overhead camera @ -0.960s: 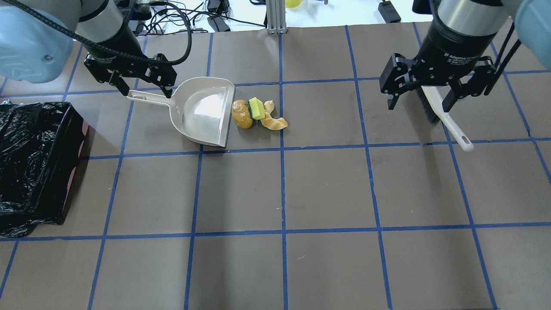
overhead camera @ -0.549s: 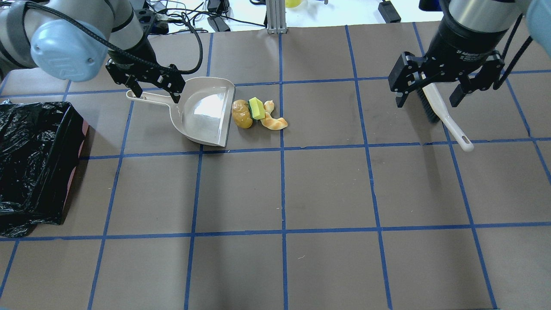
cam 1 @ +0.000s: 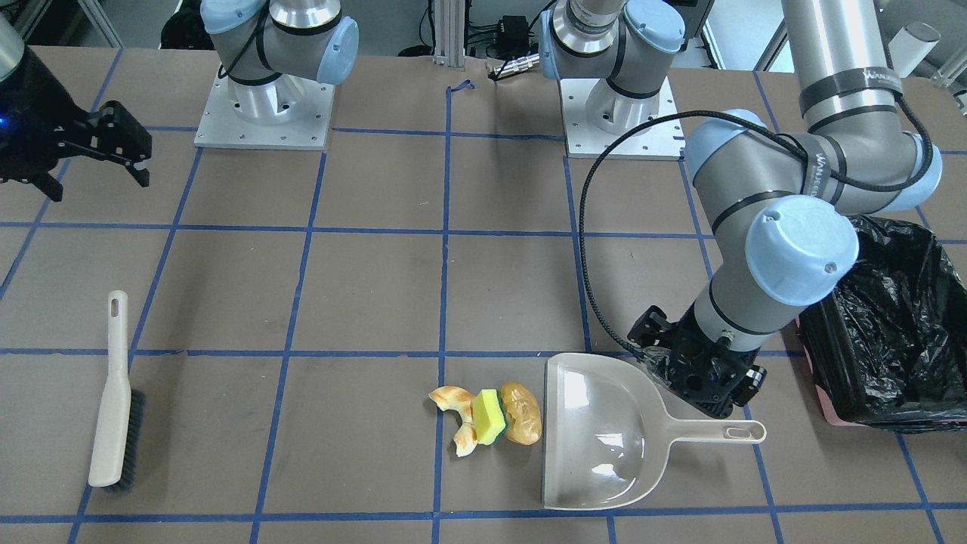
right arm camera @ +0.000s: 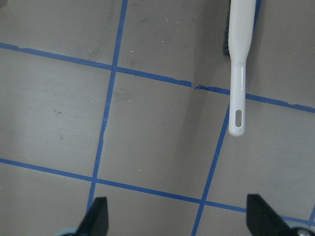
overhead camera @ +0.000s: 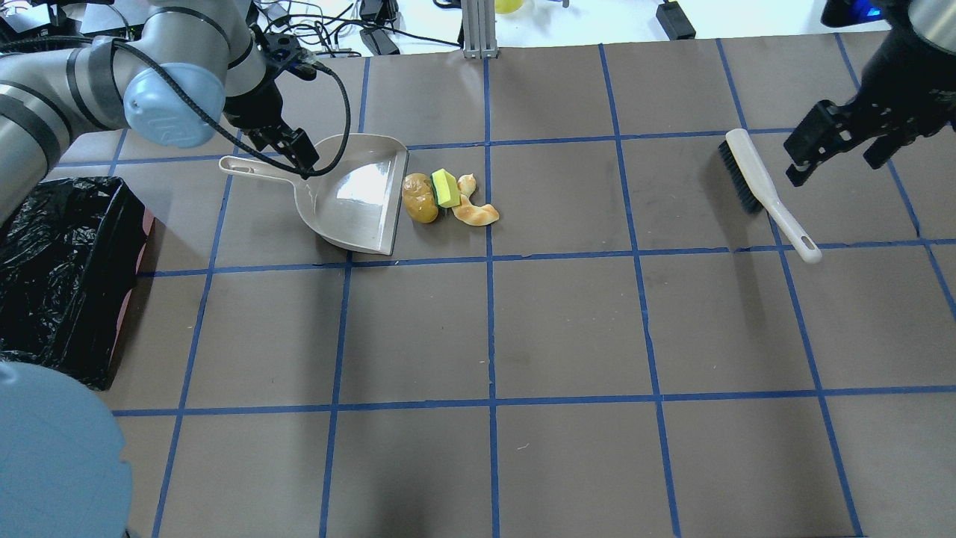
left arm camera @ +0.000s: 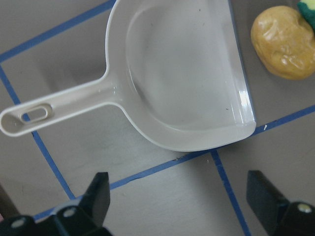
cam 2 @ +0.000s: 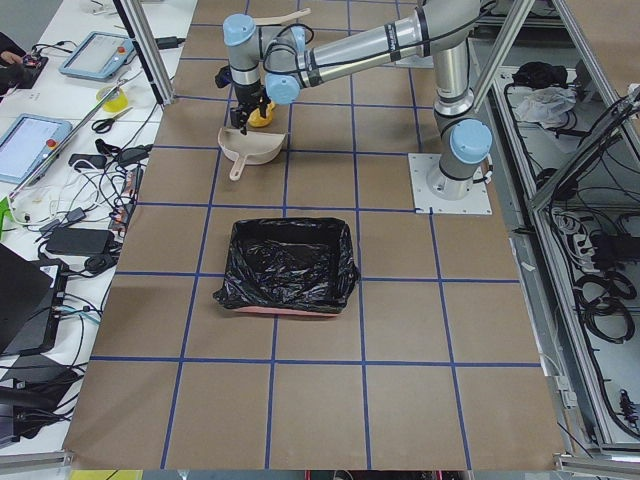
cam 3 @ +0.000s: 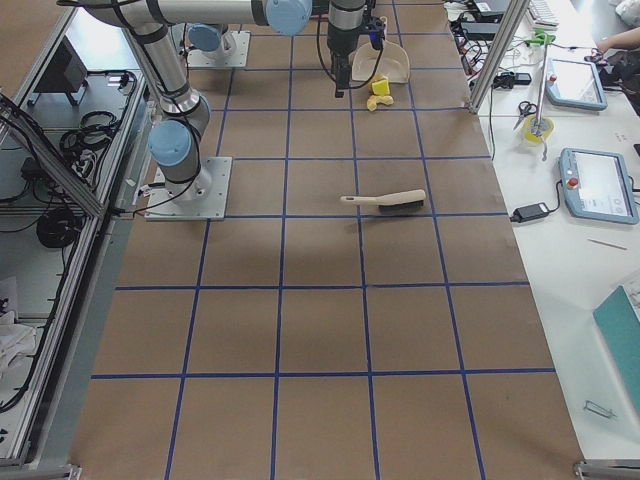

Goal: Sweep and dump trash into bin
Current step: 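Grasp the white brush handle with the right gripper while the left holds the dustpan, then carry the brush with the right gripper toward the trash beside the dustpan, then sweep the potato, sponge and bread into the dustpan with the right-held brush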

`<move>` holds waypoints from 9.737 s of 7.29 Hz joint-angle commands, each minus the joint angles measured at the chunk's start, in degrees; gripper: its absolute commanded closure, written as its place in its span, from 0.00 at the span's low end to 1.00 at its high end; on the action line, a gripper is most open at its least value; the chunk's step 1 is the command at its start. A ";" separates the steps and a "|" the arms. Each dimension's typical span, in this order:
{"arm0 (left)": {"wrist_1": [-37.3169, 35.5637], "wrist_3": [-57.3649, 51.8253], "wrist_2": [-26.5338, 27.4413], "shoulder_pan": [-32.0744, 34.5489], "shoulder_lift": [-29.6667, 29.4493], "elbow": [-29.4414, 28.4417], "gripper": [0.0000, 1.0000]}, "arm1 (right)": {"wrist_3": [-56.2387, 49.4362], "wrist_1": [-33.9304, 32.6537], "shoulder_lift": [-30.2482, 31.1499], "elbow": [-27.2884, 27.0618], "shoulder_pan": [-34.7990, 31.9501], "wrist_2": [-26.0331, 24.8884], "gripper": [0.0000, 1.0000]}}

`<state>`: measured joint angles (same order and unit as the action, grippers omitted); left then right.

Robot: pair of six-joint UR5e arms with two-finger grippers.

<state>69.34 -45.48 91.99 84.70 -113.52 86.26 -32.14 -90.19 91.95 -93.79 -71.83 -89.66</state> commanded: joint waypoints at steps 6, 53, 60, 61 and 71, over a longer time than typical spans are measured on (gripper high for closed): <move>-4.74 -59.07 -0.23 -5.77 -5.75 -2.34 0.00 | -9.35 -18.53 -9.14 -10.36 7.41 -0.34 0.01; -19.69 -60.25 4.42 -4.01 -6.98 4.62 1.00 | 61.57 -24.66 -27.16 -3.69 -40.66 9.68 1.00; -19.69 -60.17 5.13 -3.31 -6.98 4.53 1.00 | 78.35 -24.94 -39.21 16.16 -50.15 14.85 1.00; -19.69 -60.17 5.13 -3.31 -6.98 4.44 1.00 | 78.46 -25.03 -39.82 17.40 -51.20 15.91 1.00; -19.69 -59.99 4.26 -3.31 -6.98 4.53 1.00 | 81.22 -20.38 -35.96 19.00 -52.11 8.14 1.00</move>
<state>49.66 -105.60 96.83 81.39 -120.58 90.64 51.93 -111.05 55.89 -74.25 -125.38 -77.28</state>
